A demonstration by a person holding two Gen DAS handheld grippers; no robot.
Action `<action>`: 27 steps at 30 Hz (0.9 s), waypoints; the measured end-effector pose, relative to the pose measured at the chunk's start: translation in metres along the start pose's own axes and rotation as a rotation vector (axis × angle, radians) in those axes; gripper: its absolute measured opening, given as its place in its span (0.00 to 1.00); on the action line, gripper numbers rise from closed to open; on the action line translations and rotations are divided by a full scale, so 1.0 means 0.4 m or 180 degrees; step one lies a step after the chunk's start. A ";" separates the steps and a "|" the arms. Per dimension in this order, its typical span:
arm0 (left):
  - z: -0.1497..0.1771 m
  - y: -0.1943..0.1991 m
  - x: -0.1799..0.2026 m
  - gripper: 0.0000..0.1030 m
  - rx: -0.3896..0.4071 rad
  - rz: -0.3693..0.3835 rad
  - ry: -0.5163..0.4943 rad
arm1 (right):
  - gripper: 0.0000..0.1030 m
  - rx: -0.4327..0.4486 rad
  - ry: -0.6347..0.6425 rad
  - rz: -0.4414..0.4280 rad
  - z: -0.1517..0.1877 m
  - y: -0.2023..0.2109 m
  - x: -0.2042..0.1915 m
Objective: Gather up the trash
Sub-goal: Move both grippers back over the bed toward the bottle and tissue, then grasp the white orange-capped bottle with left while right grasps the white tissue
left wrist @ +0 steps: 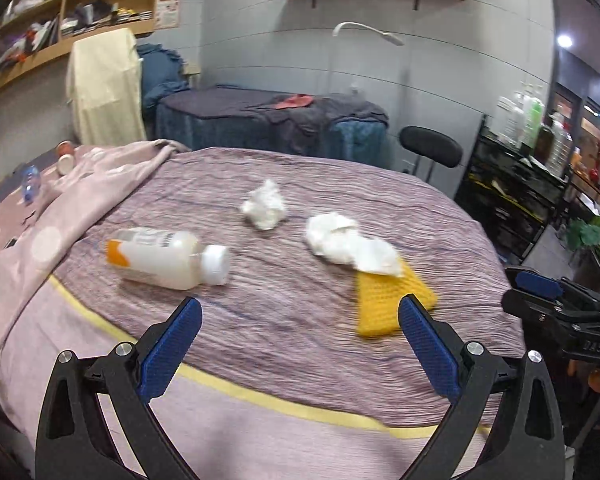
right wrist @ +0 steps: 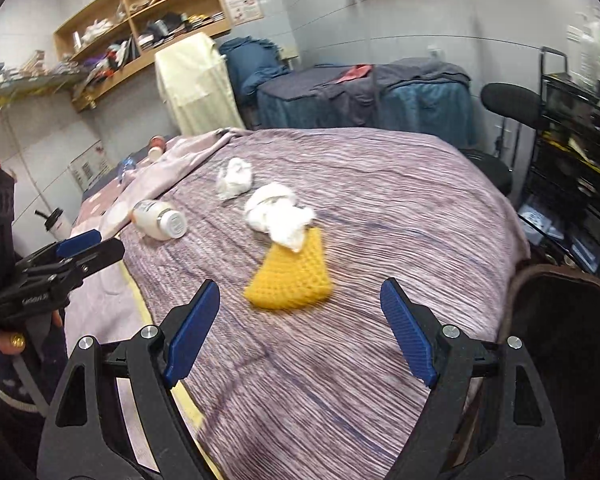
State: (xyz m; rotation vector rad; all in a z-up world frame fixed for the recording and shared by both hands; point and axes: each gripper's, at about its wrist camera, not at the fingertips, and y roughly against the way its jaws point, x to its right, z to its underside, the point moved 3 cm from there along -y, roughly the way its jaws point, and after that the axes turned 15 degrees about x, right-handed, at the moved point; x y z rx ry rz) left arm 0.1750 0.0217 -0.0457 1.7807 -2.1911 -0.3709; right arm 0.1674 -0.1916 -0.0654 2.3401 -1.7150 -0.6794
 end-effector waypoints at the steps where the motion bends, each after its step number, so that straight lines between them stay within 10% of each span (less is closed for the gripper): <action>1: -0.001 -0.001 -0.018 0.94 -0.0004 -0.0044 0.0009 | 0.80 -0.0020 0.0037 -0.0043 -0.004 -0.013 -0.018; 27: -0.018 -0.158 -0.361 0.94 -0.0549 -0.0558 0.0811 | 0.79 -0.0499 0.0684 -0.0319 -0.109 -0.382 -0.198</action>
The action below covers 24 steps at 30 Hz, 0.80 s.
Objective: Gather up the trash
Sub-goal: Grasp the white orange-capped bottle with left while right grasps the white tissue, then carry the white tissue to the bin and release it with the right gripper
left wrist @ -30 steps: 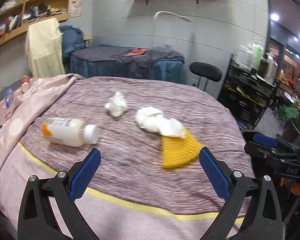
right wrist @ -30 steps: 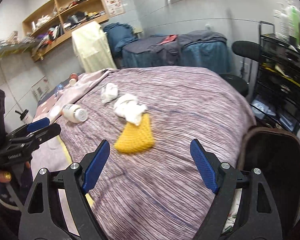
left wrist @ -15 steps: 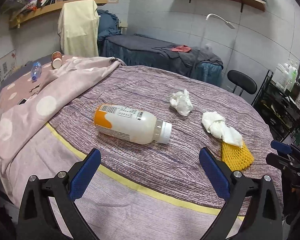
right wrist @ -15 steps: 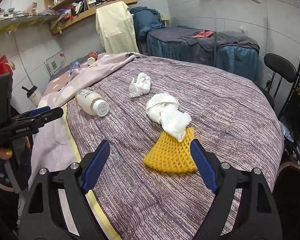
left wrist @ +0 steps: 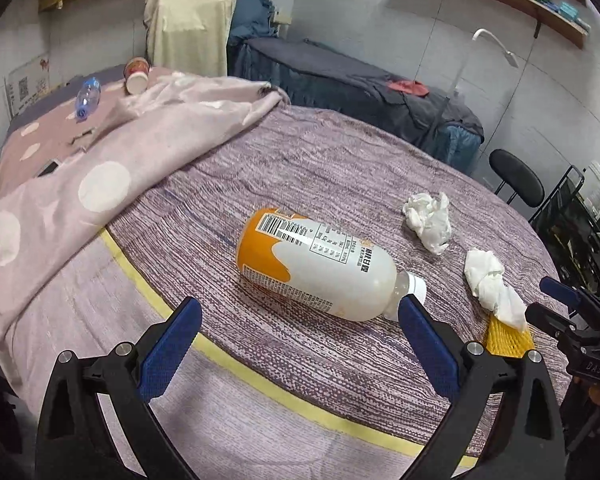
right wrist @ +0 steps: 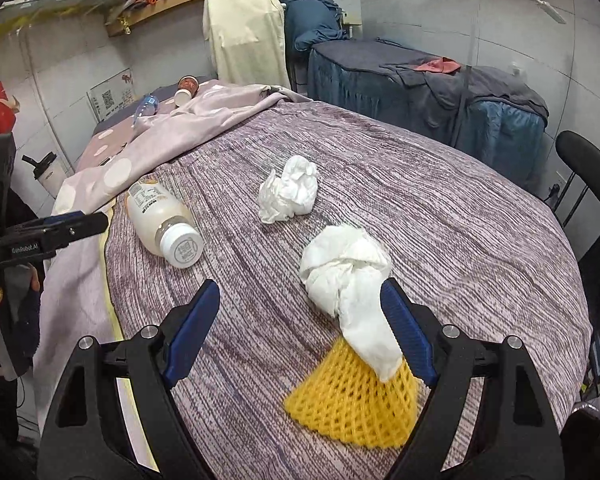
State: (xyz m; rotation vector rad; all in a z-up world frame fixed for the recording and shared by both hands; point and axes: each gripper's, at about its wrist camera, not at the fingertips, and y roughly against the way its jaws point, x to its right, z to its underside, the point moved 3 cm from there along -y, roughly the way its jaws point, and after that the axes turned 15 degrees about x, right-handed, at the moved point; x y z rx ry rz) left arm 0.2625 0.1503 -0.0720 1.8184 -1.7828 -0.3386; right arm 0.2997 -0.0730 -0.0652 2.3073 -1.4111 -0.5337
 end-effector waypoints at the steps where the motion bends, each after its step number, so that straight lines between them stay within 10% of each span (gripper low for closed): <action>1: -0.002 -0.013 -0.001 0.94 -0.0045 0.0042 0.0084 | 0.79 -0.0005 -0.0045 -0.0026 -0.018 -0.025 -0.001; 13: -0.024 -0.218 0.003 0.95 -0.0568 -0.0138 0.0838 | 0.72 -0.0375 -0.0542 -0.0120 -0.099 -0.350 -0.008; 17: -0.027 -0.280 0.011 0.93 -0.0721 -0.0265 0.0742 | 0.48 -0.0484 -0.0563 -0.0085 -0.082 -0.407 0.000; 24: -0.015 -0.291 0.024 0.66 -0.0724 -0.0375 0.0389 | 0.31 -0.0422 -0.0579 -0.0139 -0.086 -0.392 0.007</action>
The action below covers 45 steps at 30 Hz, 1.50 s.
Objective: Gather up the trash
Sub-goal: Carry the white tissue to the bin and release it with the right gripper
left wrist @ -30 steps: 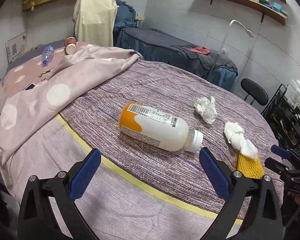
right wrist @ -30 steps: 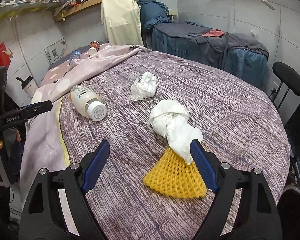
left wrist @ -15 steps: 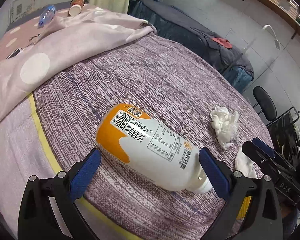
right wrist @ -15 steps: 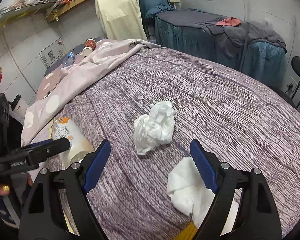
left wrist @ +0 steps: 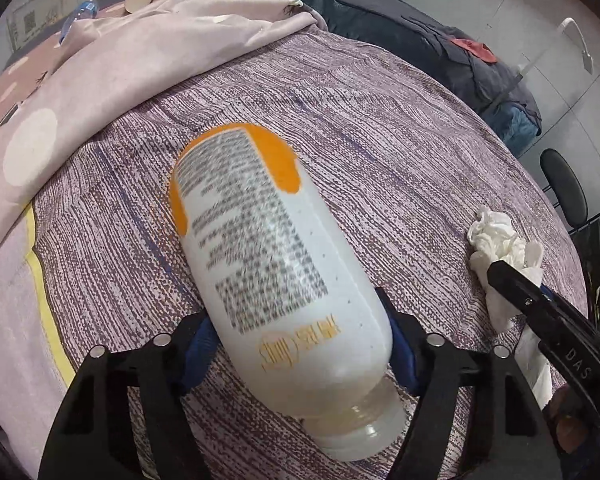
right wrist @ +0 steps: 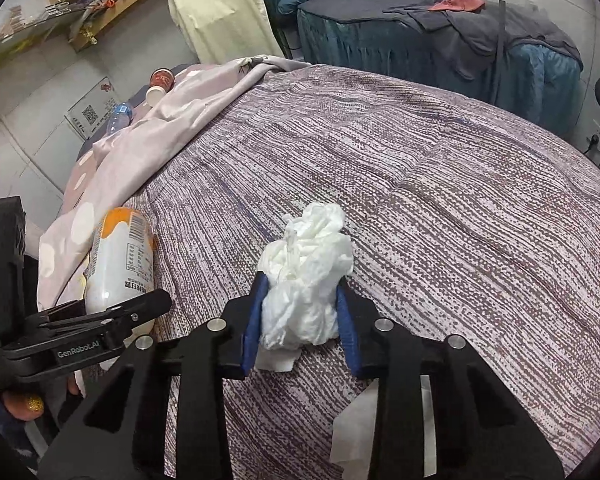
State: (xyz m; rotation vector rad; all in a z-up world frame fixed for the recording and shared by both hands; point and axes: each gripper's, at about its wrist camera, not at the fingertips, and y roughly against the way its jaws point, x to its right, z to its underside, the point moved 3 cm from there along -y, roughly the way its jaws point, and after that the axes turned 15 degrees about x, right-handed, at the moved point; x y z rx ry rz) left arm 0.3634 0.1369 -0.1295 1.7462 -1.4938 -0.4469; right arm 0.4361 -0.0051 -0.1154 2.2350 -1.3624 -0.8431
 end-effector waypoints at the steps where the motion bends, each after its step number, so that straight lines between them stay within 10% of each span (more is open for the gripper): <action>1: 0.001 0.003 -0.001 0.66 0.0001 0.0020 0.0002 | 0.29 0.0026 0.0001 -0.0002 -0.001 0.009 -0.002; 27: 0.119 0.407 0.084 0.65 0.1168 0.0676 -0.0146 | 0.27 0.0867 -0.0179 -0.0454 0.112 0.520 -0.010; 45: 0.264 0.530 0.270 0.65 0.1334 0.1281 -0.0474 | 0.27 0.1352 -0.0397 0.0004 0.276 0.807 0.149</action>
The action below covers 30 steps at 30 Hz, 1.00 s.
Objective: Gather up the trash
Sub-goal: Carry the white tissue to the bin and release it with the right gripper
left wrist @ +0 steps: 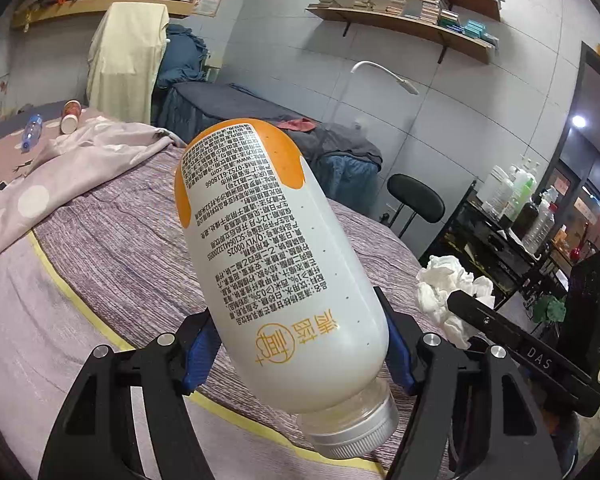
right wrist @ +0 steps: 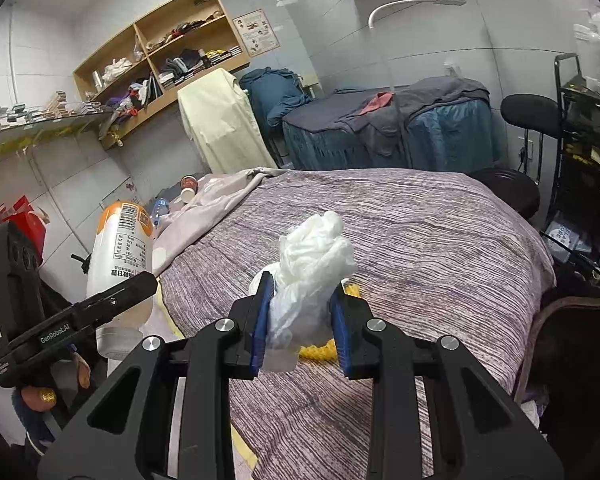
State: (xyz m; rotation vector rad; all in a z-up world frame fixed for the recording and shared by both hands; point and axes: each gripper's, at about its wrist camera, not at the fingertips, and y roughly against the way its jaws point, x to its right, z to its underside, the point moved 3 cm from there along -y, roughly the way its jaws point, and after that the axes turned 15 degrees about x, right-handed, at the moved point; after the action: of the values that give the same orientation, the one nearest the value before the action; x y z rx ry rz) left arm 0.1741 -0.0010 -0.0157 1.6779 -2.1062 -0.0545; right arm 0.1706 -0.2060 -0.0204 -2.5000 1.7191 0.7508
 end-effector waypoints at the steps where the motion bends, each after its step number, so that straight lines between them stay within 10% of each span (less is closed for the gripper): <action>1: 0.005 0.001 0.018 0.65 -0.0005 0.0047 -0.0020 | 0.27 0.0018 -0.0037 0.0036 0.003 0.018 0.018; 30: 0.205 -0.053 0.459 0.66 -0.0477 0.1167 -0.0480 | 0.27 0.0188 -0.0701 0.1662 0.161 0.392 0.500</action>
State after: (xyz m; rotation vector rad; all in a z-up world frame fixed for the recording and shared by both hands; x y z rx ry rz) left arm 0.1339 -0.1980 -0.0382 1.2157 -2.4233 -0.2253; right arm 0.0638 -0.4253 -0.1164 -1.8499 2.2829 0.9364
